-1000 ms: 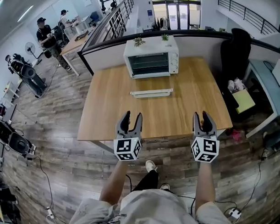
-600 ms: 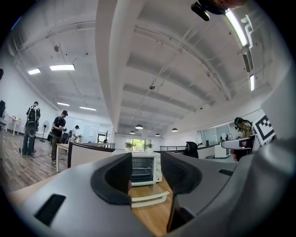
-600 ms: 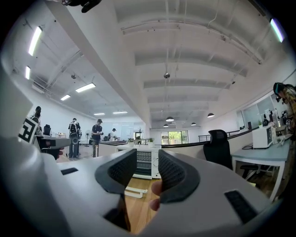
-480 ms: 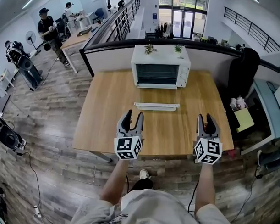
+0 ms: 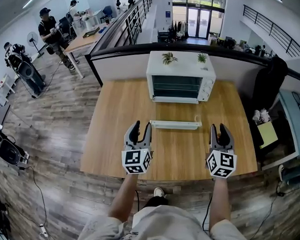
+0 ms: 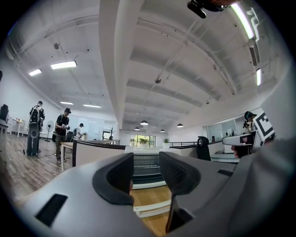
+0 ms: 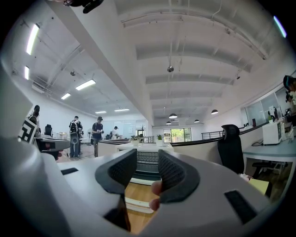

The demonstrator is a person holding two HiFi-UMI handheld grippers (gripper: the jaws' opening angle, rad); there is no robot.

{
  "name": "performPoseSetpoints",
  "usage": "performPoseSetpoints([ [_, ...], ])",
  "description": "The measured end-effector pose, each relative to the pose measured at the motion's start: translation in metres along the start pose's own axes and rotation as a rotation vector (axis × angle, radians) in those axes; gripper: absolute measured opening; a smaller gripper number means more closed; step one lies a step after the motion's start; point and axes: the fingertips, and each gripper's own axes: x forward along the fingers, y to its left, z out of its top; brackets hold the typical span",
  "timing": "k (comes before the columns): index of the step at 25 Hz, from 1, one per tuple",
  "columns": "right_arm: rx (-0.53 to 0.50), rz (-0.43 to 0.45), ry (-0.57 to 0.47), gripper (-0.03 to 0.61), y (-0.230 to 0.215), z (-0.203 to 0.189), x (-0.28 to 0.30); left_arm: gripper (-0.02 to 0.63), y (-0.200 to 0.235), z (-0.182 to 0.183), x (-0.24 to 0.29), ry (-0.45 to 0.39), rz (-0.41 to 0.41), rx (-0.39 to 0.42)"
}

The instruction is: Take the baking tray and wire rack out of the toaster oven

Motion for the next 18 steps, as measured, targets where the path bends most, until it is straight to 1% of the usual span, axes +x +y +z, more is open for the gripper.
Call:
performPoseSetpoints([
  [4,0.001,-0.006,0.012,0.158,0.005,-0.001,0.026,0.187,0.020,0.000,0.020,-0.003,0.005,-0.002],
  [9,-0.050,0.000,0.027,0.153,0.021,0.002,0.058,0.183,0.050,-0.001,0.038,-0.007,0.020,-0.003],
  [11,-0.050,-0.001,0.034,0.153,0.028,0.000,0.072,0.173,0.063,-0.005,0.045,-0.004,0.027,-0.010],
  [13,-0.053,0.003,0.040,0.153,0.037,-0.003,0.083,0.150,0.074,-0.008,0.051,0.001,0.036,-0.013],
  [18,-0.059,0.027,0.035,0.153,0.056,0.001,0.103,0.147,0.092,-0.006,0.058,-0.002,0.051,-0.010],
])
